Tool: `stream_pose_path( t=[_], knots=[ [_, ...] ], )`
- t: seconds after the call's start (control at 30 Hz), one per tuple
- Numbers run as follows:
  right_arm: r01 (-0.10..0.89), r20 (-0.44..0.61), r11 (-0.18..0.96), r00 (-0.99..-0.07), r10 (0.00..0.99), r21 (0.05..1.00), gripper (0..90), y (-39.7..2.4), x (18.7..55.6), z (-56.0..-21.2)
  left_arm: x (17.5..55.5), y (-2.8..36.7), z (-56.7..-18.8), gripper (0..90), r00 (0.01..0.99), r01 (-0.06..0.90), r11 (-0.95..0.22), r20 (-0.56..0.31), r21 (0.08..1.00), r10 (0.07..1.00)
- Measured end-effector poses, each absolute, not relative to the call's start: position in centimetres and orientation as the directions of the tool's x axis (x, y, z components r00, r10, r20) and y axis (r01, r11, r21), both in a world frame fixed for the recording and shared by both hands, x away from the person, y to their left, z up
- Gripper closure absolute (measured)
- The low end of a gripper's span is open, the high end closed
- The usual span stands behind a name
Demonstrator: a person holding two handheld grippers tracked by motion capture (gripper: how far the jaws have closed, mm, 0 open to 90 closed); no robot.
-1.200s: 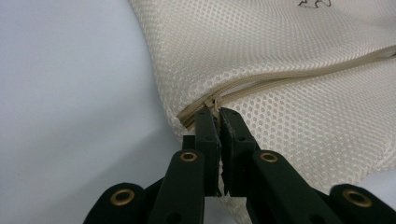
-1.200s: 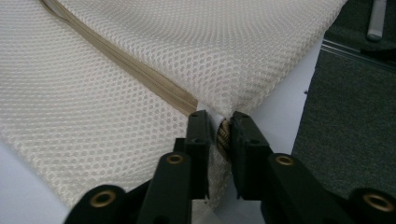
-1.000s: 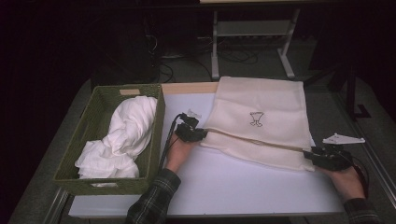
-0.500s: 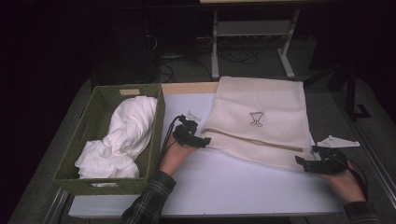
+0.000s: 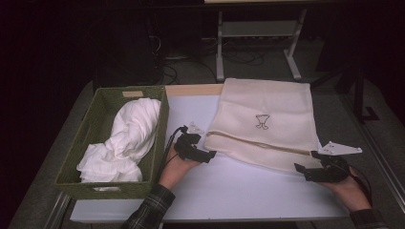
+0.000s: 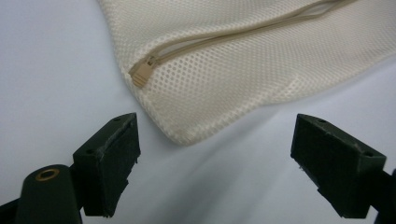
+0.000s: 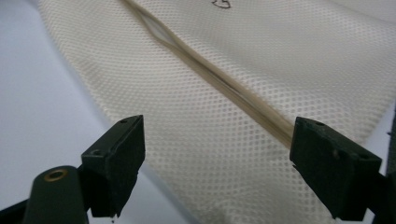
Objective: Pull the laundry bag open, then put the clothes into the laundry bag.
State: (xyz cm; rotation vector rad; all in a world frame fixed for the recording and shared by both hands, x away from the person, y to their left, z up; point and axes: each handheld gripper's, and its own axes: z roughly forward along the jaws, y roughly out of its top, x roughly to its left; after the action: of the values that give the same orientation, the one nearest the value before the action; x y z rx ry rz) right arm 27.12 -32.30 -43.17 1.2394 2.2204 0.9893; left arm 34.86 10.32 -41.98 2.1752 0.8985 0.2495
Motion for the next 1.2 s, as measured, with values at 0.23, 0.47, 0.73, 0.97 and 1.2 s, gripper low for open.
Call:
stream_pose_path(
  t=[0.23,0.47,0.73,0.97,1.2],
  knots=[
    [0.547,-0.008,0.381,-0.563,0.826,0.745,15.8,-31.1,26.8,-43.1,33.5,10.4,-42.0,14.9,0.748,0.515,-0.468,-0.11,0.718,0.654],
    [0.535,0.007,0.389,-0.594,0.804,0.75,14.2,-30.1,26.5,-43.0,32.2,10.7,-42.3,14.9,0.758,0.515,-0.477,-0.119,0.712,0.641],
    [0.517,0.015,0.398,-0.624,0.781,0.758,13.4,-29.0,26.1,-42.9,31.1,11.2,-41.9,14.7,0.763,0.502,-0.475,-0.111,0.723,0.637],
    [0.509,0.024,0.401,-0.641,0.767,0.762,13.0,-28.2,26.1,-43.1,31.5,11.2,-41.1,14.7,0.758,0.499,-0.474,-0.1,0.726,0.645],
    [0.503,0.014,0.404,-0.639,0.769,0.765,13.1,-27.9,26.1,-43.4,32.4,10.9,-39.9,14.7,0.746,0.509,-0.464,-0.102,0.725,0.658]
  ],
)
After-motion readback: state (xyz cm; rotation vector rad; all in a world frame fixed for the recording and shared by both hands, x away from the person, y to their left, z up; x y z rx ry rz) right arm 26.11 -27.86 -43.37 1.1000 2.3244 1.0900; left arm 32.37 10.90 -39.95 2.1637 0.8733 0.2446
